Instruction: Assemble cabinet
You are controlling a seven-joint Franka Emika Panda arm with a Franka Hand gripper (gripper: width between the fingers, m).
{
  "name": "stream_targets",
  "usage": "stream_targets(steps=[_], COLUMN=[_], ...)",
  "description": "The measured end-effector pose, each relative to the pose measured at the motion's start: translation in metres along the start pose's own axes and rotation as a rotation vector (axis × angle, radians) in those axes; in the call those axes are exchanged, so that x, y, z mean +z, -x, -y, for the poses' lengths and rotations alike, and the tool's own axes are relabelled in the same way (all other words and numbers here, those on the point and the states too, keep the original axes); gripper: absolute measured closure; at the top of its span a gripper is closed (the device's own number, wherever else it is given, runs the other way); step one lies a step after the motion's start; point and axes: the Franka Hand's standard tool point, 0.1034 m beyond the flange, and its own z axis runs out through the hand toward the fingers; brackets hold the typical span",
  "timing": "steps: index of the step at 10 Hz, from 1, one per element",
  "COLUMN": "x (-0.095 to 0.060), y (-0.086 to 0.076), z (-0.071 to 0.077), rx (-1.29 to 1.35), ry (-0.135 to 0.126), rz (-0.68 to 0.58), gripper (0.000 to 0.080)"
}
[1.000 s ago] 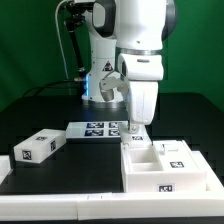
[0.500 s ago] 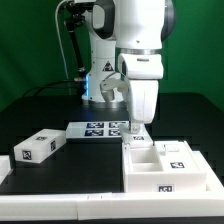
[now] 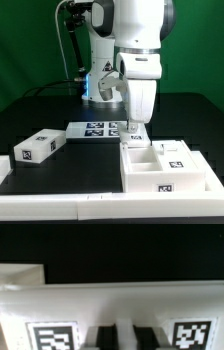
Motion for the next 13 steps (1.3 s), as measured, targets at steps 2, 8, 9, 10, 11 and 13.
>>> stream_targets(steps=[2,8,9,10,11,13], x=[-0.0005,0.0007,0.0008,0.0013,0.002,0.0026], y=[0.001,0.0083,0.0078,0.0056,0.0039,0.0021], z=[-0.0006,-0.0002,-0.0001,-0.0003,0.0002,0.0005], rx=[-0.001,-0.008,-0.007,-0.008,-0.009,-0.009], ry=[0.0,-0.043,-0.04,-0.023,-0.011,0.012], rz=[0.0,0.021,0.019,0.011,0.003,-0.009], gripper=[0.0729,0.0729,0.0729,0.0729,0.0729,0.0729])
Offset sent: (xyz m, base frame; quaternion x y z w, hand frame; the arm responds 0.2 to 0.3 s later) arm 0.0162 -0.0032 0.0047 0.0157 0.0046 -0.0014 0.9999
